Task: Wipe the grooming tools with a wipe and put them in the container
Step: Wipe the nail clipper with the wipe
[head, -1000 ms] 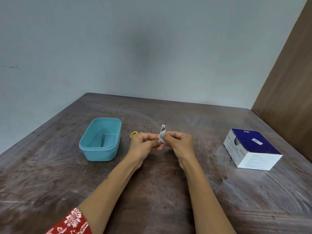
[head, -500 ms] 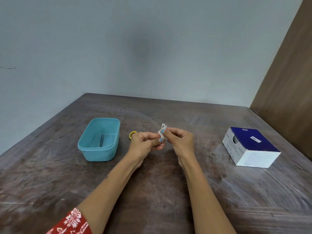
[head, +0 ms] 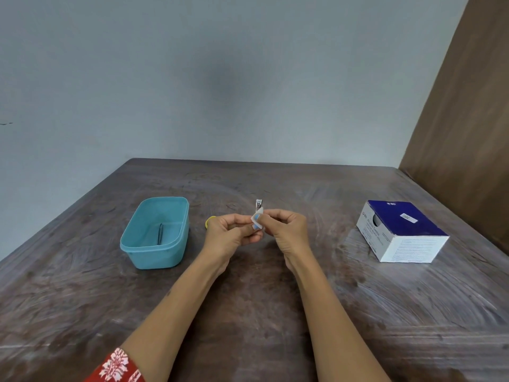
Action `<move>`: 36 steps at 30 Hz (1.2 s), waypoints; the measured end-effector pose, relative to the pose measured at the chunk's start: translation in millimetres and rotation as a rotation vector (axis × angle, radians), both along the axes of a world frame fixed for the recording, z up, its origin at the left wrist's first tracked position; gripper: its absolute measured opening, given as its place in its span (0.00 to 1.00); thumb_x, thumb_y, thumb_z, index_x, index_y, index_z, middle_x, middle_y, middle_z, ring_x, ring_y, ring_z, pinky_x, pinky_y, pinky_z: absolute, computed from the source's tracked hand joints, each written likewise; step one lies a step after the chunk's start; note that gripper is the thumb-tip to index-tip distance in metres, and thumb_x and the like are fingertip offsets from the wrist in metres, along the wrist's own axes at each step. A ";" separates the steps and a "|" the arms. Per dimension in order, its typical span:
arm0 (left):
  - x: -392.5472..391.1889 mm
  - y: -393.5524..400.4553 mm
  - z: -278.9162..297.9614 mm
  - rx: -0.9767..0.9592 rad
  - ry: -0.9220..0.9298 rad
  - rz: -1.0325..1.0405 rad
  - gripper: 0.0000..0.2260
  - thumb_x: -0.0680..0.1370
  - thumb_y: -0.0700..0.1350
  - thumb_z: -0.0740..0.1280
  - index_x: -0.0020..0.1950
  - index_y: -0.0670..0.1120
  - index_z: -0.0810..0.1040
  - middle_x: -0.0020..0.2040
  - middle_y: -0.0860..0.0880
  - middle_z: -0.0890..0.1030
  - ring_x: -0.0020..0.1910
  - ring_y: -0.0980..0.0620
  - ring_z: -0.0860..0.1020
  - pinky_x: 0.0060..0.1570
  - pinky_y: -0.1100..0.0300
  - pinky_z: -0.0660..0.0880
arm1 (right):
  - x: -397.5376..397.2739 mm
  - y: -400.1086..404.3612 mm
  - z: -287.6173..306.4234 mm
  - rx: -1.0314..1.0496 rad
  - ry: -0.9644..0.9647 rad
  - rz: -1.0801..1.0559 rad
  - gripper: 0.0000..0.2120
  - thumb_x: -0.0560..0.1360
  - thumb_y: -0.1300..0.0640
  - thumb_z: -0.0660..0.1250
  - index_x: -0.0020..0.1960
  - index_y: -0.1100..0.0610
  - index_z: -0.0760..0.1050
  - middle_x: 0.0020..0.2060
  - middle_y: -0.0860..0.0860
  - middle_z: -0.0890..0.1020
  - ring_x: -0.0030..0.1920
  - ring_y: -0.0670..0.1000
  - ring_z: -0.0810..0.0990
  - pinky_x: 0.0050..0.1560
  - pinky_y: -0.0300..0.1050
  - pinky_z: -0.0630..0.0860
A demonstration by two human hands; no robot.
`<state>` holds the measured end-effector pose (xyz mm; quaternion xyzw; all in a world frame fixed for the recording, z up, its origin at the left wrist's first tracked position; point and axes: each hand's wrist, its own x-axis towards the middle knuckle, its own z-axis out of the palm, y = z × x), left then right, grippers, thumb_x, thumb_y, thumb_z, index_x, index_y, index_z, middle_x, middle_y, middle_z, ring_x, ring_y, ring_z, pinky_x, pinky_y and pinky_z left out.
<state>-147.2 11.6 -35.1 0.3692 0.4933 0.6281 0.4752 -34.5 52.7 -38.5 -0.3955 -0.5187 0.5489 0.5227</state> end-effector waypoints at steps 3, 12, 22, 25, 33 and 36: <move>-0.7 1.3 -0.5 -0.011 -0.006 0.003 0.05 0.70 0.30 0.68 0.44 0.35 0.80 0.34 0.45 0.84 0.33 0.52 0.82 0.38 0.61 0.81 | 0.1 0.8 -0.9 -0.009 0.034 -0.005 0.04 0.67 0.64 0.74 0.38 0.57 0.82 0.31 0.48 0.84 0.34 0.42 0.81 0.40 0.37 0.78; 0.2 -1.1 -0.5 0.010 -0.019 -0.009 0.05 0.71 0.29 0.67 0.45 0.34 0.79 0.33 0.45 0.84 0.32 0.52 0.82 0.39 0.60 0.81 | 0.5 1.1 -2.0 -0.039 0.041 0.030 0.03 0.67 0.64 0.74 0.39 0.58 0.83 0.34 0.52 0.84 0.36 0.47 0.81 0.44 0.42 0.78; 0.0 0.2 -4.2 0.022 -0.010 -0.010 0.04 0.71 0.29 0.67 0.43 0.34 0.78 0.32 0.46 0.83 0.30 0.52 0.82 0.37 0.62 0.81 | 1.1 0.7 -0.6 -0.043 0.044 0.028 0.03 0.68 0.65 0.73 0.39 0.58 0.82 0.32 0.52 0.83 0.35 0.47 0.80 0.40 0.39 0.78; 0.3 0.6 -4.7 0.023 -0.017 -0.008 0.03 0.71 0.29 0.67 0.44 0.34 0.78 0.32 0.46 0.83 0.30 0.52 0.82 0.38 0.61 0.81 | 1.5 0.7 0.5 -0.025 0.053 0.013 0.03 0.68 0.64 0.73 0.39 0.58 0.82 0.33 0.51 0.83 0.35 0.46 0.79 0.39 0.37 0.77; 1.1 0.4 -4.7 0.041 -0.006 0.003 0.04 0.71 0.30 0.67 0.43 0.36 0.79 0.31 0.46 0.83 0.31 0.53 0.81 0.39 0.60 0.80 | 1.0 1.7 -0.4 -0.002 0.014 0.013 0.03 0.68 0.64 0.74 0.40 0.57 0.82 0.33 0.50 0.83 0.35 0.43 0.80 0.41 0.36 0.77; 0.5 1.0 -6.0 0.039 0.001 0.012 0.05 0.71 0.28 0.67 0.42 0.36 0.79 0.31 0.47 0.83 0.31 0.53 0.82 0.38 0.62 0.81 | 1.1 1.7 -2.4 -0.023 -0.043 0.025 0.03 0.67 0.64 0.74 0.37 0.57 0.82 0.32 0.51 0.82 0.34 0.45 0.79 0.42 0.41 0.76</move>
